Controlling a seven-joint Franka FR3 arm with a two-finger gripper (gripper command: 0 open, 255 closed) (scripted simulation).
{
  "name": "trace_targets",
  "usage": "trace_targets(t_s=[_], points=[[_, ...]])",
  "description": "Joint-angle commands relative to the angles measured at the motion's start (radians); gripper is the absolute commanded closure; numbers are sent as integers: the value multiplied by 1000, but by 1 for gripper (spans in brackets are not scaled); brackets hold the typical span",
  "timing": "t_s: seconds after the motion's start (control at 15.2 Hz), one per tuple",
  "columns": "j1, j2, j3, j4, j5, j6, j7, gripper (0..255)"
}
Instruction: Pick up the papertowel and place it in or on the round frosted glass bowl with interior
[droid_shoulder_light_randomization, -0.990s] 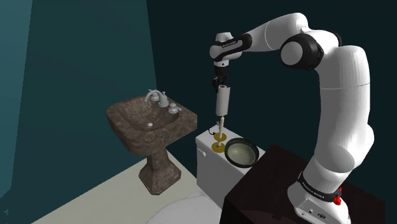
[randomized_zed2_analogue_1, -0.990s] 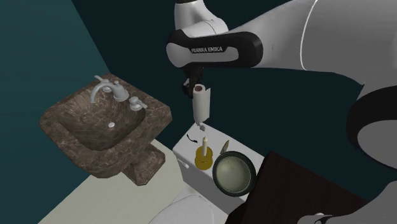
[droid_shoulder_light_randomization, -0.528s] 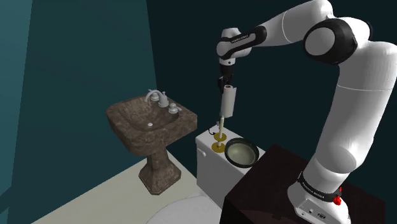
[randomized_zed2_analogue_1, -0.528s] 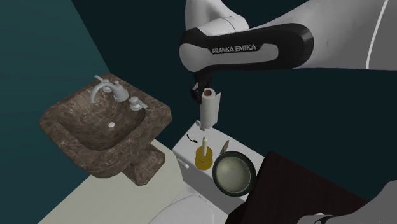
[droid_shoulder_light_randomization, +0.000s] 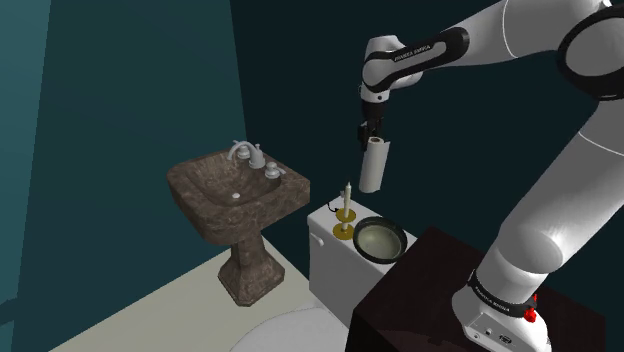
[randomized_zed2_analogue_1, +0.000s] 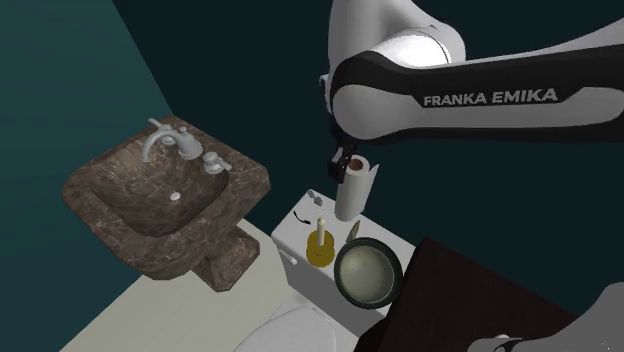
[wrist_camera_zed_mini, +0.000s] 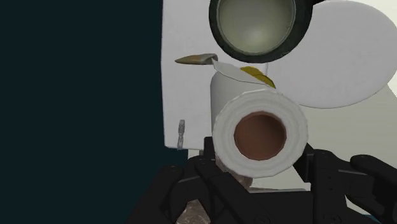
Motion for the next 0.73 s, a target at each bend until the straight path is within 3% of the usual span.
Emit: trace_targets(t_s=[0.0, 0.59, 0.66], points=[[5, -83, 9, -77, -8, -8, 17, 255], [18, -452, 59, -328, -14, -127, 84, 255], [18, -450, 59, -340, -14, -113, 84, 255]])
